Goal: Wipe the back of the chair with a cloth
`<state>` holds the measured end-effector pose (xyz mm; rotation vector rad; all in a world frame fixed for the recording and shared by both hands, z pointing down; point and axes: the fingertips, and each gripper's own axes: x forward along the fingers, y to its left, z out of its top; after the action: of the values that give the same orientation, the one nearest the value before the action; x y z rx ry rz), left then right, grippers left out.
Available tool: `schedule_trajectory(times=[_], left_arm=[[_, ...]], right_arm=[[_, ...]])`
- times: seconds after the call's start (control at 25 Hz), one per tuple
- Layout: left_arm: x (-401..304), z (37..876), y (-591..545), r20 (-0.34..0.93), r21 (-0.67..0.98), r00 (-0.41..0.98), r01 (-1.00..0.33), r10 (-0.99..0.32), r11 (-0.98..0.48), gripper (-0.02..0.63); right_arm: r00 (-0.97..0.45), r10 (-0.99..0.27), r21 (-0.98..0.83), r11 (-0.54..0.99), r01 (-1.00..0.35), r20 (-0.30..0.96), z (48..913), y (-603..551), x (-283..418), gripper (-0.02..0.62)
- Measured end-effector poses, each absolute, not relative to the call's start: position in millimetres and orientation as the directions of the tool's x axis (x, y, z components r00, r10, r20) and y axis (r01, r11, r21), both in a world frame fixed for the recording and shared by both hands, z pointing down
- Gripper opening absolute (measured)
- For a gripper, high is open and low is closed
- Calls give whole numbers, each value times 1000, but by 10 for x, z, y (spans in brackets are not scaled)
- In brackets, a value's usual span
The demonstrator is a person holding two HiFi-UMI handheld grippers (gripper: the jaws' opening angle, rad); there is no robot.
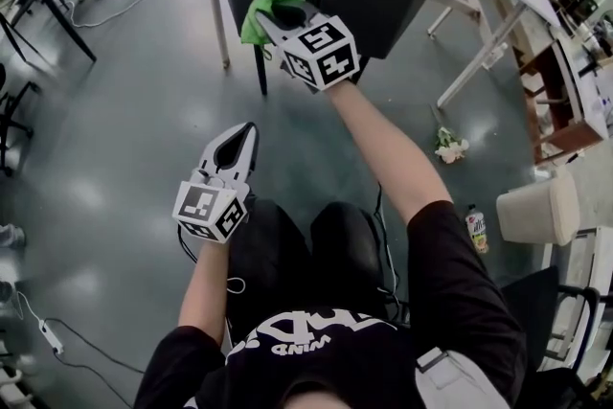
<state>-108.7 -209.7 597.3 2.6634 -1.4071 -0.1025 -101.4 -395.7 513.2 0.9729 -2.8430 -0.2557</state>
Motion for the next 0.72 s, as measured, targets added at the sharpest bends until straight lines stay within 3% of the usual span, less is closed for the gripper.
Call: schedule_trajectory(times=[0.32,0.72], left_arm=[[-1091,6007,-2106,1,163,560,-818,-829,-552,-2],[-925,6070,-2038,8,162,581,-804,-814,-573,-2]], right_arm=[[-823,-564,193,816,-544,64,5189,-3789,-1336,48],[-731,-681,178,725,-665,43,5294,-3669,-181,48]])
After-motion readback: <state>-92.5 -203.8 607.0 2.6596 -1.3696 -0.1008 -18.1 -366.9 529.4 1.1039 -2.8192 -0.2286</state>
